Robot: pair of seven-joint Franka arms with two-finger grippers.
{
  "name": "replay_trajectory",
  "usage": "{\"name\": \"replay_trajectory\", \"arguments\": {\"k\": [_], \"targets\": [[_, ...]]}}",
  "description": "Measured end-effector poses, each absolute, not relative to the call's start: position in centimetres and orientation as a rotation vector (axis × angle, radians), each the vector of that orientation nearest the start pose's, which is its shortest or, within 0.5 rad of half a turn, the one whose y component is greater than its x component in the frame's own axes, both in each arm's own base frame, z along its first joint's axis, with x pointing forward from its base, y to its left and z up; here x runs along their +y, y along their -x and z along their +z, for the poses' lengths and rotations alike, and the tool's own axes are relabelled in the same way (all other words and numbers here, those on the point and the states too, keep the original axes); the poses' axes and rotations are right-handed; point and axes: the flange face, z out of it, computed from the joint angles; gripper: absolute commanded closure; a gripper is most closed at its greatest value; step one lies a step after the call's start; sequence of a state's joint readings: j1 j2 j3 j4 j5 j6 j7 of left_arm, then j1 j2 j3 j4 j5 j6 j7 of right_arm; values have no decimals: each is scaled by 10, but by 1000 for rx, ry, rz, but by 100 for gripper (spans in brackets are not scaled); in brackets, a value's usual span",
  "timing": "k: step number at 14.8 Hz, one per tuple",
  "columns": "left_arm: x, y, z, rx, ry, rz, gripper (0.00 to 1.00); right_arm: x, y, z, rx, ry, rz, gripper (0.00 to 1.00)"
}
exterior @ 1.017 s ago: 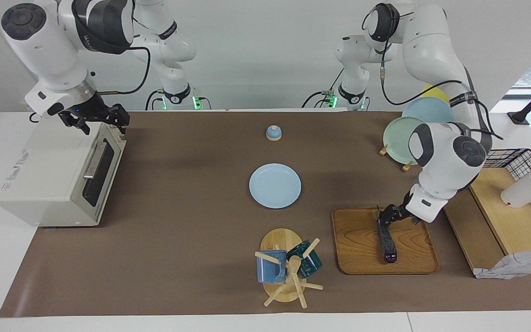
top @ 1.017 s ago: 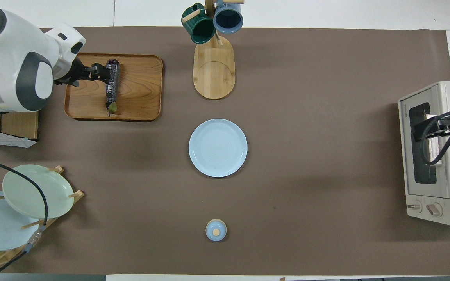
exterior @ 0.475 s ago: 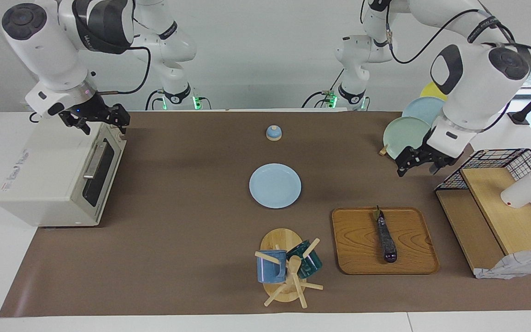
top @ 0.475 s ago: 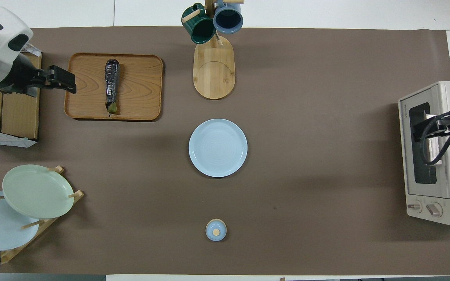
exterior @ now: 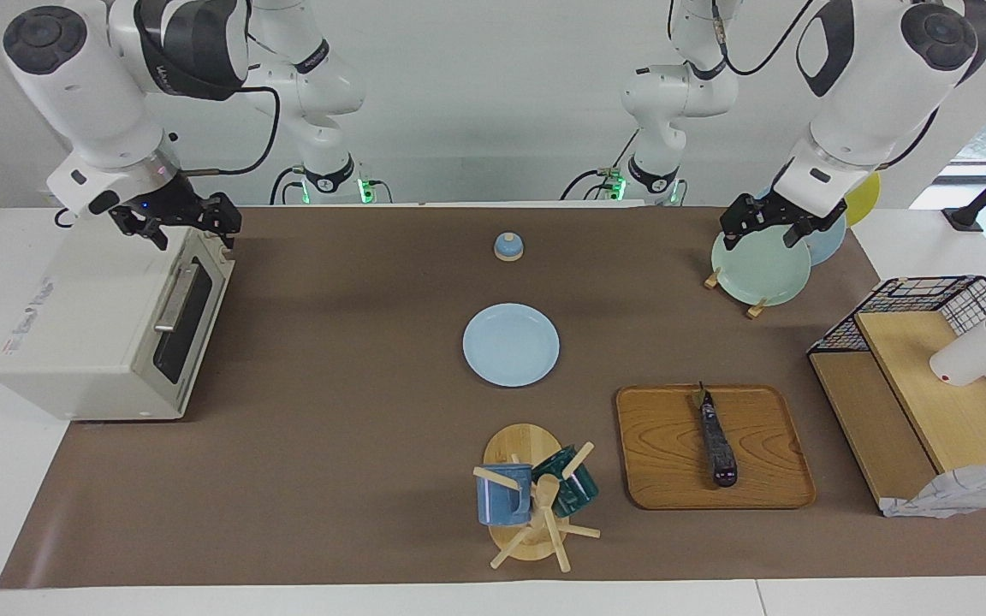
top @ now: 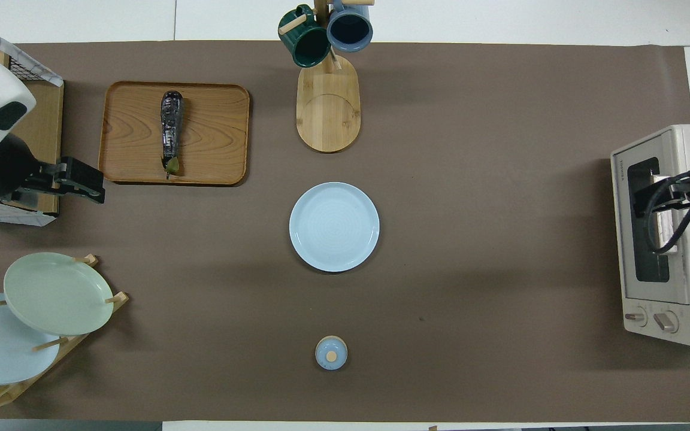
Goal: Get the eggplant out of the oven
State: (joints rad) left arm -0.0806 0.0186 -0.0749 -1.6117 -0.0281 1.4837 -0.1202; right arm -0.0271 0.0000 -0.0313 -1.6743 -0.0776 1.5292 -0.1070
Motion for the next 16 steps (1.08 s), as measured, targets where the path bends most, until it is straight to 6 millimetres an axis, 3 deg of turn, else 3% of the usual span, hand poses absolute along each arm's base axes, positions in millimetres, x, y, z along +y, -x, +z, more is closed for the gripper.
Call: {"name": "replay_trajectory", "arguments": {"k": [3, 10, 16], "targets": [[-88, -530, 583, 52, 3140, 223, 0, -40, -543, 573, -81, 3197, 242, 0], [-91, -524, 614, 21, 3154, 100, 0, -40, -543, 573, -81, 3197, 242, 0], [-90, -522, 617, 11, 3157, 92, 0, -40, -543, 573, -81, 3197, 242, 0]]}}
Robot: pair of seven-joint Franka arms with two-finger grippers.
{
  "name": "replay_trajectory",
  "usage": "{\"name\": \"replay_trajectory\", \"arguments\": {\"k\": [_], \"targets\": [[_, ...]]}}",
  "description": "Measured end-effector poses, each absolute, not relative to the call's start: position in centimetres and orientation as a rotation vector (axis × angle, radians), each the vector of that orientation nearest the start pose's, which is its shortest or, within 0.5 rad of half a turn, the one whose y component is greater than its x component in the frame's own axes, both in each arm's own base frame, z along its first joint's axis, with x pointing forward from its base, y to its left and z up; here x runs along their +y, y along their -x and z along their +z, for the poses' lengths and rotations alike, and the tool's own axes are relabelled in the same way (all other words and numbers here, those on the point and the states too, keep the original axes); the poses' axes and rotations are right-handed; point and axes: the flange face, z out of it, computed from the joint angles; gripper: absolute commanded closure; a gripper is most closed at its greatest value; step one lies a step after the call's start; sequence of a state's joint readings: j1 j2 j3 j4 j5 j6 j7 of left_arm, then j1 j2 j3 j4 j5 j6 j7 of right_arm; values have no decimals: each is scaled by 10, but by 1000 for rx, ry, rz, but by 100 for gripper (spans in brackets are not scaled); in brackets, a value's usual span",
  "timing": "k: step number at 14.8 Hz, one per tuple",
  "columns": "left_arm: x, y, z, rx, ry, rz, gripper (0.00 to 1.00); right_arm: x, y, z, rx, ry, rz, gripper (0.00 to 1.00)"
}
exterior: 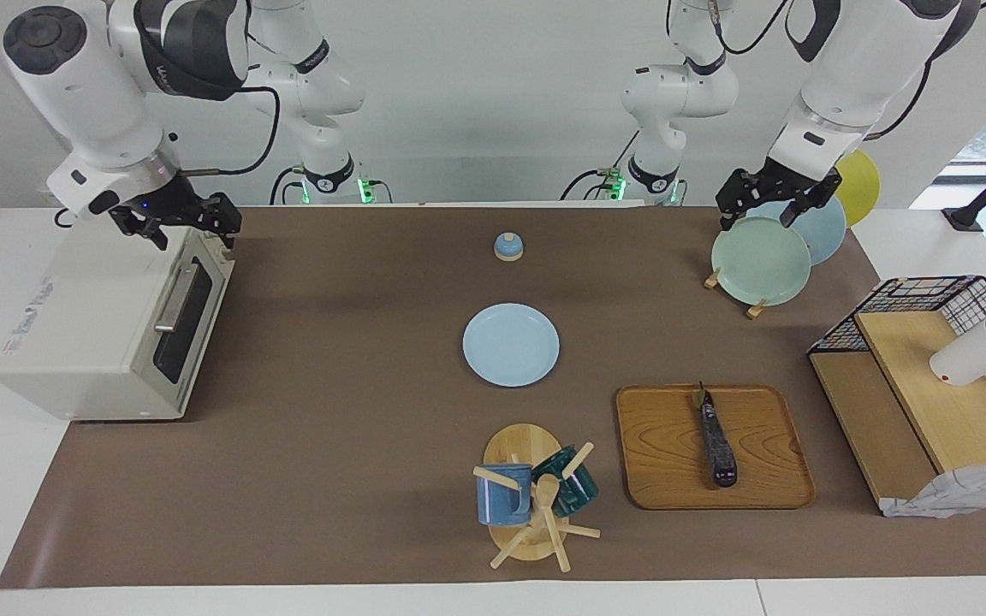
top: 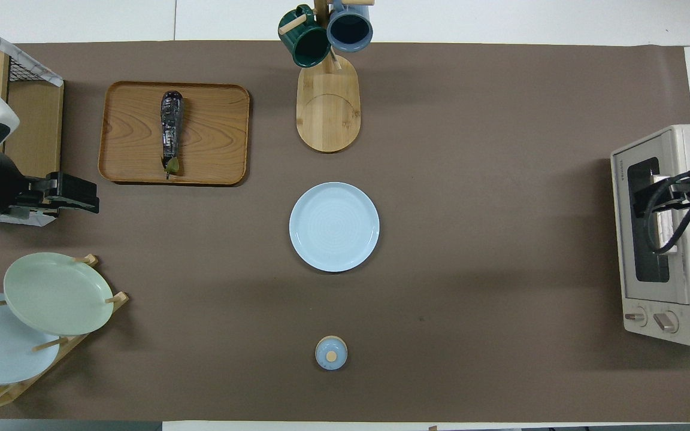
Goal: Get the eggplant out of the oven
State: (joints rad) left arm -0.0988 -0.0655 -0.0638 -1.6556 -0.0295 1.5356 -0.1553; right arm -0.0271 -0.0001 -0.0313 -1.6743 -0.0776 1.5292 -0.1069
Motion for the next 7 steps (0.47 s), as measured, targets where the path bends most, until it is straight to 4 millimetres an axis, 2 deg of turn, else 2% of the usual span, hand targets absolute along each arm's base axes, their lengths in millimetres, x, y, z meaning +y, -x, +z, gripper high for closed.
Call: {"name": "replay_trajectory", "arguments": {"k": [7], "targets": [[-93, -521, 617, 19, 3154, 98, 0, -40, -543, 573, -81, 3197, 242, 0]]}}
